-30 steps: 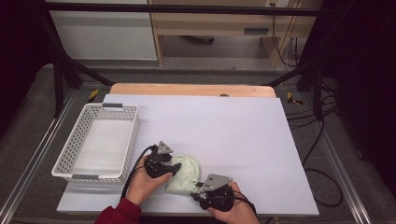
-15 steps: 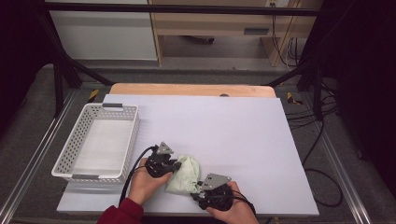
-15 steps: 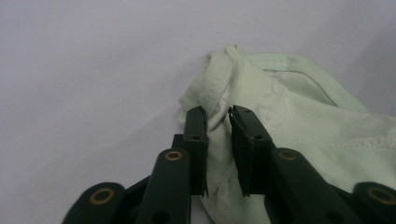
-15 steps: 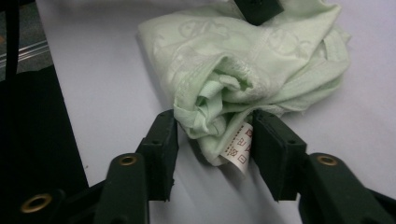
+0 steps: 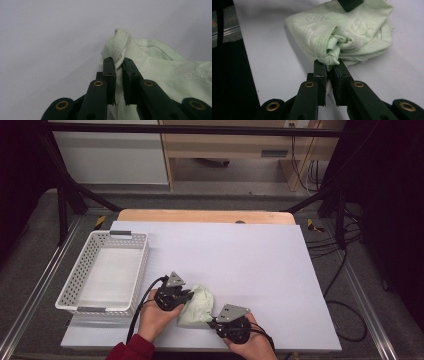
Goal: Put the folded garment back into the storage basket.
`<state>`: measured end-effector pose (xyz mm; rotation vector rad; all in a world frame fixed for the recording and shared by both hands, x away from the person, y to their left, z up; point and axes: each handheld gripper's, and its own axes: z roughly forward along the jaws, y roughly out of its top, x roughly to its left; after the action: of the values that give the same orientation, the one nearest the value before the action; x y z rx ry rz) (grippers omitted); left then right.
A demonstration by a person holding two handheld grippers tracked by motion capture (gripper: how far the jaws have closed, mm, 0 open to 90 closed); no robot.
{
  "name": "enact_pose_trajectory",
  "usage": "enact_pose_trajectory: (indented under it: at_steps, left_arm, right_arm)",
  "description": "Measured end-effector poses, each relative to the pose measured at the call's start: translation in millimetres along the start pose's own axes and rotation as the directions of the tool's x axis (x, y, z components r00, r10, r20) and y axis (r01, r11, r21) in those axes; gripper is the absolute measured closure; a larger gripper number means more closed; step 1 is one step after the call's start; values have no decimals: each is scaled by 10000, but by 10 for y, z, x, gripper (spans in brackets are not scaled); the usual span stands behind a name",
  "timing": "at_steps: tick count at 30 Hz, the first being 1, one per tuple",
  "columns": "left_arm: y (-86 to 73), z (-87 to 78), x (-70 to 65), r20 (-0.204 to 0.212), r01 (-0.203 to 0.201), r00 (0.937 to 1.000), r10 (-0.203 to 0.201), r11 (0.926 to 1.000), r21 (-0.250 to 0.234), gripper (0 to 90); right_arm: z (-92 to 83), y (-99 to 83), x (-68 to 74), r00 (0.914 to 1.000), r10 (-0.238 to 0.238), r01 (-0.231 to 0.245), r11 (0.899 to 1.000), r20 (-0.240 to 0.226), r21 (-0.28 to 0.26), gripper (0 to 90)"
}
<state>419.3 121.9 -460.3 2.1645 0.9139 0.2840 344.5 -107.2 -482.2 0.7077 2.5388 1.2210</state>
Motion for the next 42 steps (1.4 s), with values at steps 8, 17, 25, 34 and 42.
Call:
enact_pose_trajectory:
  at_steps: [8, 17, 25, 34, 42]
  left_arm:
    - [105, -137, -43, -30, -342, 9994, 341, 9989, -309, 821]
    - [357, -370, -78, -258, -853, 9962, 834, 9929, -826, 821]
    - [608, -598, 1, -754, -1377, 9886, 1302, 9849, -1045, 821]
    - [717, -889, 213, -1236, -1509, 9831, 1354, 9804, -1265, 821]
    - [764, -1132, 413, -1784, -1557, 9756, 1280, 9761, -1513, 821]
  right_arm:
    - [-84, 81, 12, 10000, -25, 22, 9996, -92, -281, 836]
    - [-238, 268, -24, 9999, -82, 75, 9966, -81, -823, 837]
    - [-284, 581, -85, 9984, -570, 564, 9923, -25, -1099, 837]
    - [-238, 962, -126, 9937, -1119, 1108, 9863, -26, -1223, 837]
    - [-127, 1291, -153, 9878, -1558, 1536, 9787, -54, -1361, 837]
